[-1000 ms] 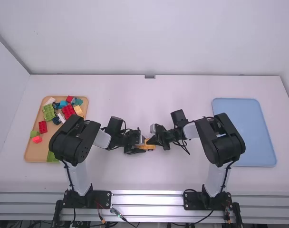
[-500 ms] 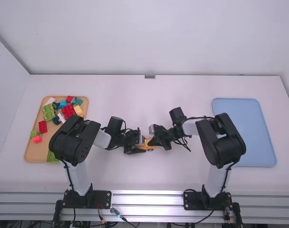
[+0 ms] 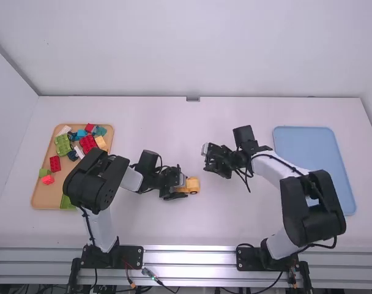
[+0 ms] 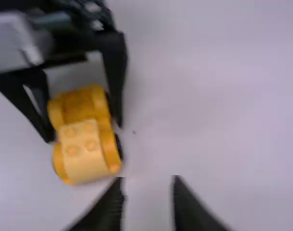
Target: Assemble lego blocks to make yellow taxi
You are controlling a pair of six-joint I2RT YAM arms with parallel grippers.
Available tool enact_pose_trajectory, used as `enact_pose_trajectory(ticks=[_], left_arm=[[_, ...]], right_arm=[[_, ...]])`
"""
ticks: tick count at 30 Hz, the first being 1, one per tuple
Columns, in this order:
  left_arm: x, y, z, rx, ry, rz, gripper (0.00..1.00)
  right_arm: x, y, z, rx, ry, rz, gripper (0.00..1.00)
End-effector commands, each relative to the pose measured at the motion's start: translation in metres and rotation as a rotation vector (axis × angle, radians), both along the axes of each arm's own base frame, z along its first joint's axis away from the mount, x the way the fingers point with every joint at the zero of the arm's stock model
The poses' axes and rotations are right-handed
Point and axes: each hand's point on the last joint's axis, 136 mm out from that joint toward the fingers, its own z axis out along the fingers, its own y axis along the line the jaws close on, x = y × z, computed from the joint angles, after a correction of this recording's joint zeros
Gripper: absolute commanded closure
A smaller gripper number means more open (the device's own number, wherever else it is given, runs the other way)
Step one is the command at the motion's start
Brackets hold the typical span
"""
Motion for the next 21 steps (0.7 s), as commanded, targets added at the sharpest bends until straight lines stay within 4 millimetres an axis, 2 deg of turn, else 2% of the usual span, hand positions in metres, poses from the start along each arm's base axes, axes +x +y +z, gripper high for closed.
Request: enact_pose_trajectory(ticks=[1,5,6,8,11,18,21], left_arm=[[0.0,0.002,-0.003,0.002,0.008,0.0,0.24],[-0.002,0.0,-0.003,0.002,0.009,-0.005,0.16],[-0.001,0.0,-0.004,0.007,0.007,-0.002,0.07],[0.004,0.002,-0.004,0.016,0.019,0.03,0.01],[0.019,0.006,-0.002,0.029,0.069,0.117,0.01],[0.02,0.006,0.017,0.073,0.089,0.038,0.01],[0.024,0.011,0.026,0.151,0.122,0.023,0.01]], right_arm=[[0.021,-0.024,0.0,-0.088,0.048,-0.228,0.01],[0.028,-0.033,0.0,-0.107,0.066,-0.316,0.02],[0.029,-0.035,0.0,-0.104,0.069,-0.323,0.01],[0.03,-0.036,0.0,-0.102,0.068,-0.324,0.01],[0.031,-0.035,0.001,-0.1,0.06,-0.324,0.02],[0.034,-0.035,0.002,-0.095,0.049,-0.324,0.01],[0.034,-0.035,0.002,-0.097,0.047,-0.326,0.02]])
